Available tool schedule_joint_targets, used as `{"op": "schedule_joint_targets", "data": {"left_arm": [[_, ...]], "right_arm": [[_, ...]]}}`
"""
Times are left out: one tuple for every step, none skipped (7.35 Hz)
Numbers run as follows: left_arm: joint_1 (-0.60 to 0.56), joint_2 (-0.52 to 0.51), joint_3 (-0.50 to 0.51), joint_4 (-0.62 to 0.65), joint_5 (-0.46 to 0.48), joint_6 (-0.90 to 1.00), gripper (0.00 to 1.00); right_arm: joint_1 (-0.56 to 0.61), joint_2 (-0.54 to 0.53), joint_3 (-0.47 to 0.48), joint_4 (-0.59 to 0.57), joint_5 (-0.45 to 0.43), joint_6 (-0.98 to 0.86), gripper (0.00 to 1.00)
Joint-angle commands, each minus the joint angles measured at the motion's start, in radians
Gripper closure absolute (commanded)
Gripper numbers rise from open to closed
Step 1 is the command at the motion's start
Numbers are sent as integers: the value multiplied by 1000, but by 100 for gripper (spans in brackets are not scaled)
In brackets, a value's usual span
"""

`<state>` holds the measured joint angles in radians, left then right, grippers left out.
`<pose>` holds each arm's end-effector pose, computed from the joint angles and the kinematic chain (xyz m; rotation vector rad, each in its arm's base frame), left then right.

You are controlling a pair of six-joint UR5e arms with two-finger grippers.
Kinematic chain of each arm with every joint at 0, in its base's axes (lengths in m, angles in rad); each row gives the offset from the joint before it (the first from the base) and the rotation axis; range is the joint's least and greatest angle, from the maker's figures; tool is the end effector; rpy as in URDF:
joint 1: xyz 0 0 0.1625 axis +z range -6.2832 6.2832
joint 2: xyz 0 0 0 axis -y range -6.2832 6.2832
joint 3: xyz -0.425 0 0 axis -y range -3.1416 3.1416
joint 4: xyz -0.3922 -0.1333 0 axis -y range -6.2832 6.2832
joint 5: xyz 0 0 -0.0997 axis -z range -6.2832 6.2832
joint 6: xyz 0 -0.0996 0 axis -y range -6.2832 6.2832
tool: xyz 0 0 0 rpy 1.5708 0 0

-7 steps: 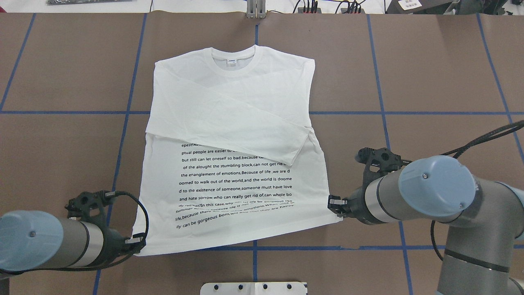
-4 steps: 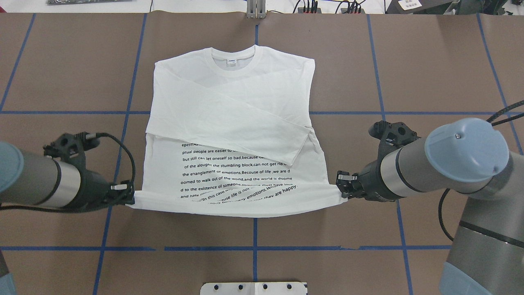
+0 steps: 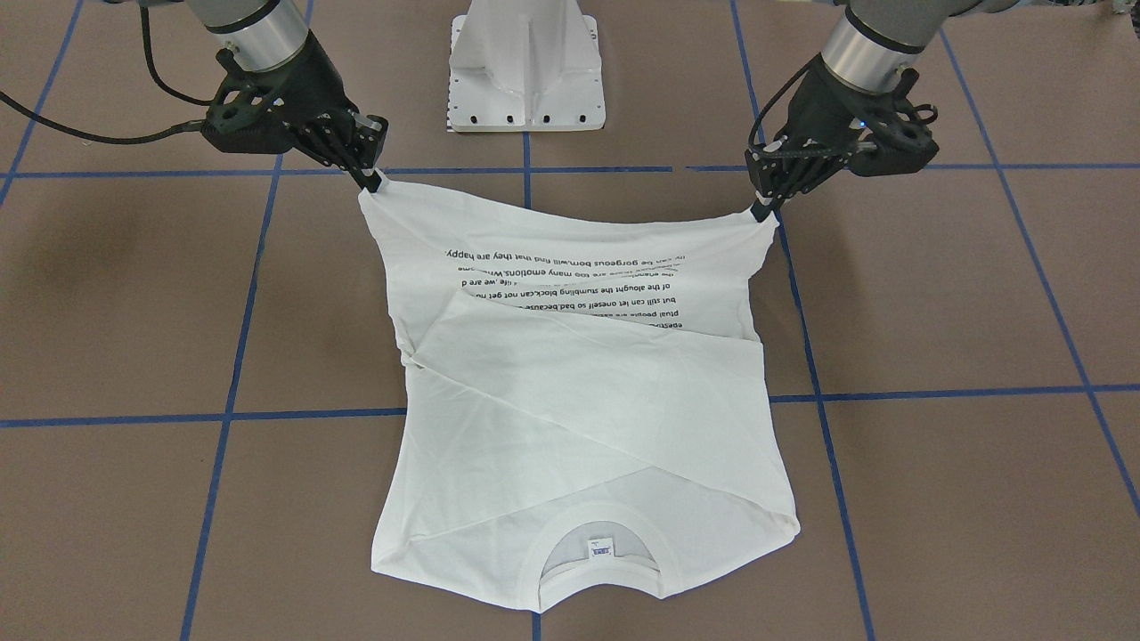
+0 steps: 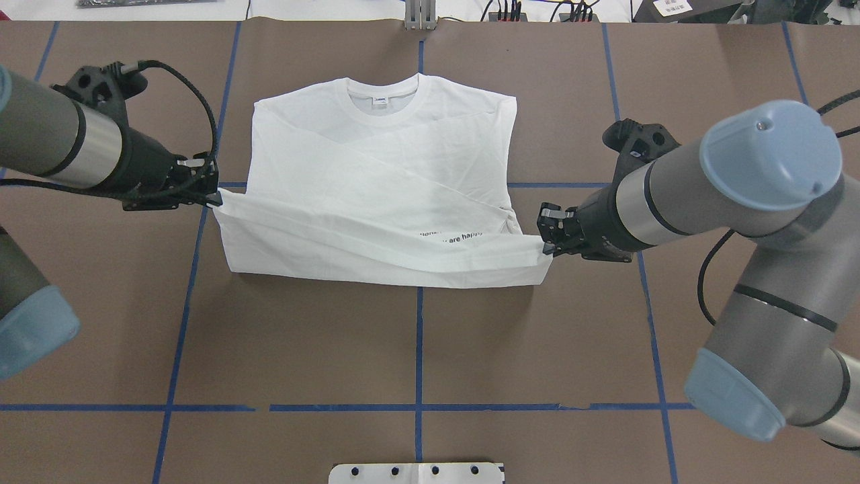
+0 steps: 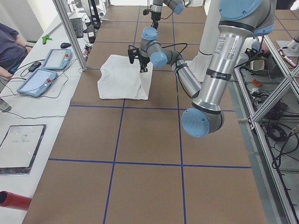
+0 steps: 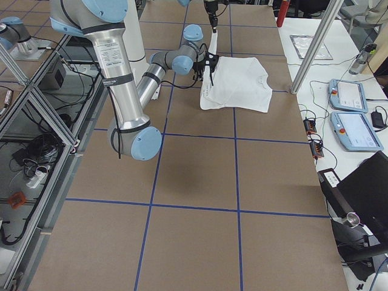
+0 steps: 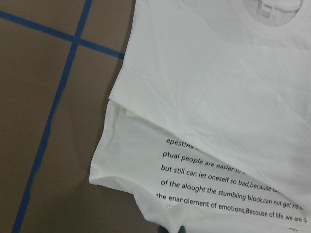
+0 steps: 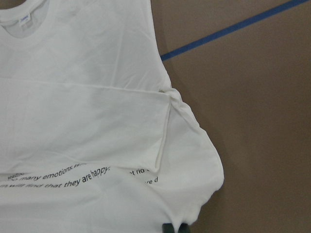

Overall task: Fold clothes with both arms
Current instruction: 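Lift the hem with both grippers and fold it toward the collar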

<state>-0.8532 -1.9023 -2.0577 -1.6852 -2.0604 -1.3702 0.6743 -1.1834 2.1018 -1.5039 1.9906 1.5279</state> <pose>0.2875 -0.4609 0.2503 0.0678 1.0215 -0.3669 -0.3558 -0.4030 0.2115 -0.0201 -1.0482 0.3663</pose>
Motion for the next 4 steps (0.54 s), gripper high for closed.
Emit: {"op": "schedule_joint_targets", "data": {"left_arm": [[-76,-84,181,-63,-6,51,100],[-107,-105,264,-142,-33,53,100],[-139,-147,378,-231,-61,53,100],[-147,-199,498,-319,-66,53,100]], "right_arm": [[101,131,-170,2,0,-85,100],[144,189,-271,4,4,-118,100],[166,281,-405,5,5,-138,100],[183,363,-552,55,5,-155,100]]}}
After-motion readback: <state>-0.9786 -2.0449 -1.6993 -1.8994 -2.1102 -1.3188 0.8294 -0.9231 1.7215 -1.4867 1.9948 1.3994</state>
